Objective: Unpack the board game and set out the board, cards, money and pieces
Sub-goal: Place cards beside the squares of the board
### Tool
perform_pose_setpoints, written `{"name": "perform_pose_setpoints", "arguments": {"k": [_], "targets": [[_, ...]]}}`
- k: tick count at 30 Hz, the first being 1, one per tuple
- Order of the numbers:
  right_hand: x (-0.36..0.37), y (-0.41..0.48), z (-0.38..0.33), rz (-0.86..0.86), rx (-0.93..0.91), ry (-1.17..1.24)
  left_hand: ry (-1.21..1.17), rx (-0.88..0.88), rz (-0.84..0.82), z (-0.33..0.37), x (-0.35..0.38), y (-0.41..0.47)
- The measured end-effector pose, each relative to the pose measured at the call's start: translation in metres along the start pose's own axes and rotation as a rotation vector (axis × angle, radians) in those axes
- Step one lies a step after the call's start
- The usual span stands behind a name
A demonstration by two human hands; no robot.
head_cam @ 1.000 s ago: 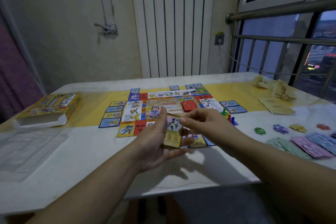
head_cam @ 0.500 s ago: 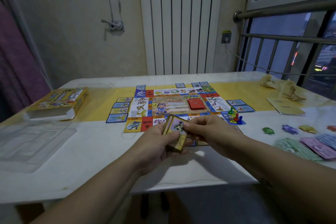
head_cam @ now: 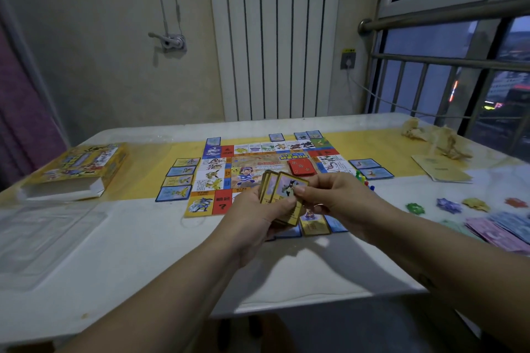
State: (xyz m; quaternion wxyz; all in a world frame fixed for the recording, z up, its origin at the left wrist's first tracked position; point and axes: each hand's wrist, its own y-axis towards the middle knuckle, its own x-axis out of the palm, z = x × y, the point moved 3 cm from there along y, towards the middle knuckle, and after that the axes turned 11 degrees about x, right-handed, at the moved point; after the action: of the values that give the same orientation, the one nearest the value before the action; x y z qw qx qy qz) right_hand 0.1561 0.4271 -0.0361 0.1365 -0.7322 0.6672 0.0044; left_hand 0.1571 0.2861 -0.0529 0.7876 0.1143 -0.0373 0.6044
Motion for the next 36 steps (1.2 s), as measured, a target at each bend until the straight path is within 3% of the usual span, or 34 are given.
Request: {"name": "perform_pose_setpoints", "arguments": {"k": [5, 12, 15, 22, 29, 36], "targets": [[-0.019, 0.011, -0.011, 0.008, 0.020, -0.072, -0.019, -0.041, -0.035, 0.004, 0.004, 0.020], [-0.020, 0.027, -0.024, -0.073, 0.099, 0.176, -0.129, 0.143, 0.161, 0.021, 0.013, 0.058], [-0.024, 0.040, -0.025, -0.007, 0.079, 0.179, -0.266, 0.108, 0.214, 0.023, 0.023, 0.077], [-0.085, 0.084, -0.047, 0.188, -0.018, 0.530, -0.442, -0.034, 0.239, 0.021, 0.041, 0.119], [-0.171, 0.156, -0.015, 0.556, 0.099, -0.172, -0.687, -0.243, 0.245, 0.012, 0.032, 0.142], [-0.197, 0.202, 0.020, 0.629, 0.211, -0.401, -0.756, -0.327, 0.274, 0.007, 0.023, 0.150]]}}
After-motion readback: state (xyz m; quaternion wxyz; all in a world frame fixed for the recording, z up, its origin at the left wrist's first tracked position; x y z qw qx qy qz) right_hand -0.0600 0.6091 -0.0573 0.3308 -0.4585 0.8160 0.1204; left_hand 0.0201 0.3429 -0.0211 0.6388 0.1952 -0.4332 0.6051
